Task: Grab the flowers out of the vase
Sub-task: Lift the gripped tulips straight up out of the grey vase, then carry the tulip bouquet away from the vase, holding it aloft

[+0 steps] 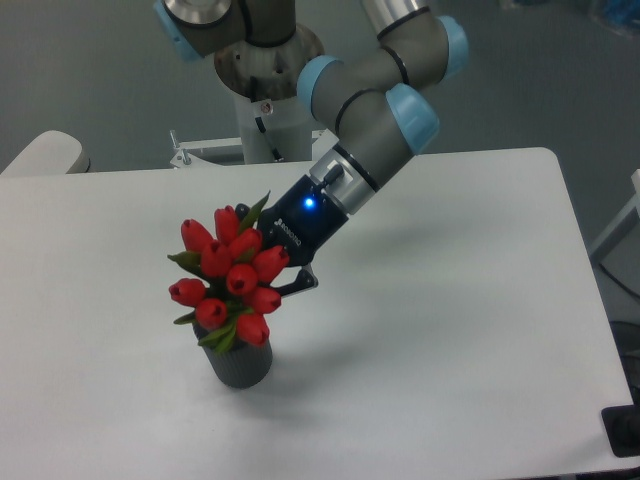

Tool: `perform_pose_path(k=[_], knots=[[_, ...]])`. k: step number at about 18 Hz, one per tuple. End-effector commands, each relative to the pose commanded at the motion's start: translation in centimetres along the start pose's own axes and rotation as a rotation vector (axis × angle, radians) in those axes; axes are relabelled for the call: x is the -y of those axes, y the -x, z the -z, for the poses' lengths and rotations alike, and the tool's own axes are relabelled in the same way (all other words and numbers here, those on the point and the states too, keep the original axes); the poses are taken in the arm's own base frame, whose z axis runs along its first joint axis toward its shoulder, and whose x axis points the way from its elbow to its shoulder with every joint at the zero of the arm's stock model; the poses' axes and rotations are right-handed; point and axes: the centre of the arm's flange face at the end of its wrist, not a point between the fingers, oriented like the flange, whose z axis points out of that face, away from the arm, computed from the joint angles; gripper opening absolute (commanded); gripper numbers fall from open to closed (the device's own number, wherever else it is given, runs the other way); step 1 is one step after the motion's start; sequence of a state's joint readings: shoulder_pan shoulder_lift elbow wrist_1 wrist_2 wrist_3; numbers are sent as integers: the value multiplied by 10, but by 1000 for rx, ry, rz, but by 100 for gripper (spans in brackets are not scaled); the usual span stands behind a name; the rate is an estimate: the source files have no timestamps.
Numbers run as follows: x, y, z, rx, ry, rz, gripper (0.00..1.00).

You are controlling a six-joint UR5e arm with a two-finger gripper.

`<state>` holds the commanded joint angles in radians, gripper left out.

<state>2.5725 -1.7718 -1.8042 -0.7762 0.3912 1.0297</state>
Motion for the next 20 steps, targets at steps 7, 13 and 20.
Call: perform_pose_path(k=[7,13,20], knots=[[69,2,29,54,-35,29,37],[94,3,52,76,-73,63,36],[108,32,87,138,-96,53,36]])
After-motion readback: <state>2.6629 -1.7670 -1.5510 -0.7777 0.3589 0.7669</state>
